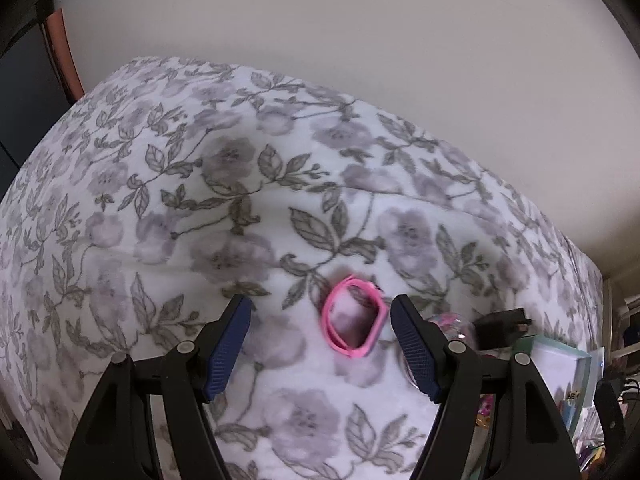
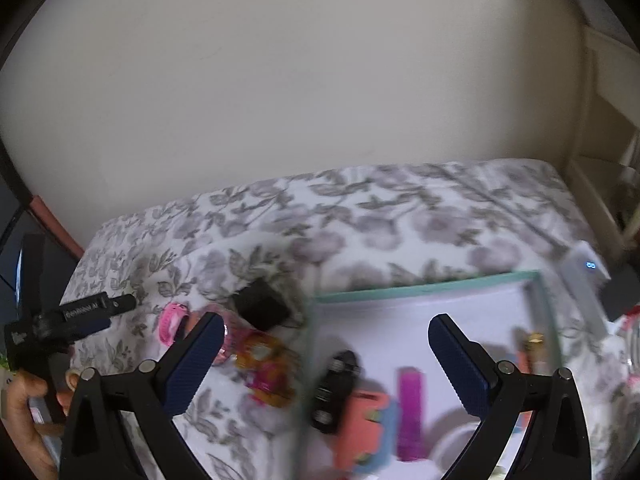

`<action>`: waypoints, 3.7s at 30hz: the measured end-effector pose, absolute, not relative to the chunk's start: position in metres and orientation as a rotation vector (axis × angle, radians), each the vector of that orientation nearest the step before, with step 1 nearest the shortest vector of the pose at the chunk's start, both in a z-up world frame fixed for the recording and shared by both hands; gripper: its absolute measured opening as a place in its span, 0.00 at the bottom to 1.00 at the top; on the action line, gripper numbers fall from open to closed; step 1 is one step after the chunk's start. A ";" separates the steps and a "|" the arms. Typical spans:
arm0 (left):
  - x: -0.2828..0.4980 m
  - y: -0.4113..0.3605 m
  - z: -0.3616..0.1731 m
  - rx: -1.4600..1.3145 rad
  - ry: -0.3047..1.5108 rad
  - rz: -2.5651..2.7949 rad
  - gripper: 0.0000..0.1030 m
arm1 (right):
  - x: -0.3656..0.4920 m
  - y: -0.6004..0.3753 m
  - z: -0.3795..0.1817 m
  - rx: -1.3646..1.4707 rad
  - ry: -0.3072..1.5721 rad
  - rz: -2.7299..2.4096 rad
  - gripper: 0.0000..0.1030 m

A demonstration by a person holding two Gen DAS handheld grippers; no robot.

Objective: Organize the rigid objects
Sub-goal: 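Move the left gripper to the pink watch band while the right approaches the black charger, then grasp the pink watch band with the left gripper while the right grasps the black charger, then carry band and charger into the tray and open both grippers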

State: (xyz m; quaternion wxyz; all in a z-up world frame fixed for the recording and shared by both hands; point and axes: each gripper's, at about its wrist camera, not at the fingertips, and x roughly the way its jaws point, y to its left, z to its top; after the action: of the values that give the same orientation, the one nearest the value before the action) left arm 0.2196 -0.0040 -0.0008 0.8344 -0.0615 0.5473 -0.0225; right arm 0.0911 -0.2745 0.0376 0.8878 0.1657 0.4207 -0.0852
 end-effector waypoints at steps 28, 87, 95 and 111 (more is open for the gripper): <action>0.236 -0.012 -0.060 -0.043 1.220 -0.045 0.63 | 0.197 -0.207 -0.046 0.204 1.063 -0.198 0.72; 0.138 -0.204 0.011 0.088 1.074 -0.518 0.08 | 0.063 -0.372 0.011 0.286 0.947 -0.380 0.49; 0.123 -0.234 -0.013 0.172 1.109 -0.551 0.08 | 0.056 -0.384 0.005 0.322 0.962 -0.389 0.49; 0.123 -0.235 -0.021 0.168 1.133 -0.553 0.46 | 0.066 -0.377 -0.018 0.314 1.024 -0.403 0.71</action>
State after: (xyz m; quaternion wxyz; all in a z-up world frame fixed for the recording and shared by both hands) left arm 0.1232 -0.2350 -0.0213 0.8047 0.0786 0.5289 -0.2581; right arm 0.0662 -0.3767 -0.0184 0.8408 0.1486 0.4844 -0.1906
